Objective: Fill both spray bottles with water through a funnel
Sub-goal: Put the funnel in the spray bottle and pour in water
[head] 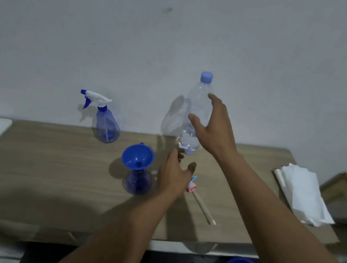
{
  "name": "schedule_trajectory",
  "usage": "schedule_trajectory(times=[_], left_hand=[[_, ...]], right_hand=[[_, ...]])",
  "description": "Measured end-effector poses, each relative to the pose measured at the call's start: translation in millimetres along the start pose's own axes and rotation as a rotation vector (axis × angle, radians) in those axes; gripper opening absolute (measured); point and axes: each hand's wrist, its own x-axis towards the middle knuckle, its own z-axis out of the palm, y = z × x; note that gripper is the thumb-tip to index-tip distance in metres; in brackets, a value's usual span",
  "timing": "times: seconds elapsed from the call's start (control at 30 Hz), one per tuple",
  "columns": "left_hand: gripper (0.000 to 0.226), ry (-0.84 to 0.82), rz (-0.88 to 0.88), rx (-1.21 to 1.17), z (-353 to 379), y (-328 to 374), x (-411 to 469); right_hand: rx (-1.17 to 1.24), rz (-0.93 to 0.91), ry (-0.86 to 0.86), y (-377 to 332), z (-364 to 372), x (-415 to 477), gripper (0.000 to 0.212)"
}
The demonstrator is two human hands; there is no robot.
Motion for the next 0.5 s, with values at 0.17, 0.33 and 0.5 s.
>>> schedule_trajectory(times=[0.17,0.33,0.5], left_hand=[[0.084,0.093,-0.046,-0.089,29,40,65],[0.098,0.068,-0.061,-0.108,39,51,117],[0.071,0.041,-0.083,-0.08,35,46,148]], right_hand=[[0.0,-0.021,-0.049,20,-10,54,0.087],[0.013,-0.153,-0.123,35,-4,85,0.087],[0.003,-0.19,-0.137,50,-4,97,0.074]])
